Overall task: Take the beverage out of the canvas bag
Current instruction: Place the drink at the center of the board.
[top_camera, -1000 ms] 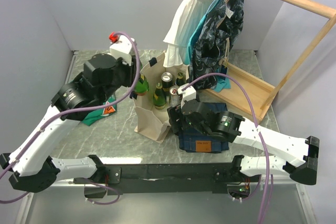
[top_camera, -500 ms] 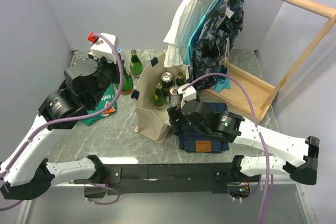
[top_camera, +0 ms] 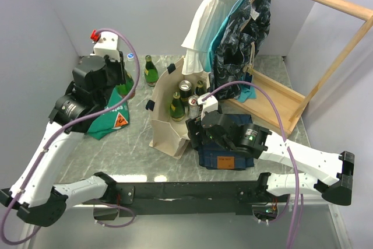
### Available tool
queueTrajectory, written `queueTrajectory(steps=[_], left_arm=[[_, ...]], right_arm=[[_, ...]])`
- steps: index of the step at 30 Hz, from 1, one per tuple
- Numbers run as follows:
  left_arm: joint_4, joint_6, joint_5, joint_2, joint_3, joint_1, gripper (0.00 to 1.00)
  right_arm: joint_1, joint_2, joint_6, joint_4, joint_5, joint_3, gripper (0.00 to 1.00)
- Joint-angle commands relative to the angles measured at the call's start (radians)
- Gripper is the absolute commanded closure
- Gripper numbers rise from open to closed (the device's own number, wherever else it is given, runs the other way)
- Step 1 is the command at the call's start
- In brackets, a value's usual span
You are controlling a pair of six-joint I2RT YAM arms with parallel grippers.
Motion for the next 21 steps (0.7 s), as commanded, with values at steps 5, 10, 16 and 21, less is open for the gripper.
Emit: queueTrajectory(steps=[5, 10, 16, 21], left_arm=[[0.264, -0.046, 0.176, 0.035, -0.011, 0.159, 0.99], [0.327, -0.077, 0.251, 0.084, -0.033, 0.228, 0.99], [0.394, -0.108, 0.294, 0.171, -0.053, 0.269, 0.99], [0.453, -0.114, 0.298, 0.24, -0.063, 0.291, 0.99]], right_arm=[[0.01, 0.0, -0.018, -0.027, 0.018, 0.06, 0.08], [0.009, -0.022, -0.033, -0.035, 0.017, 0.054, 0.08], [0.009, -0.028, -0.039, -0.056, 0.017, 0.06, 0.08], [0.009, -0.019, -0.046, -0.093, 0.023, 0.097, 0.08]])
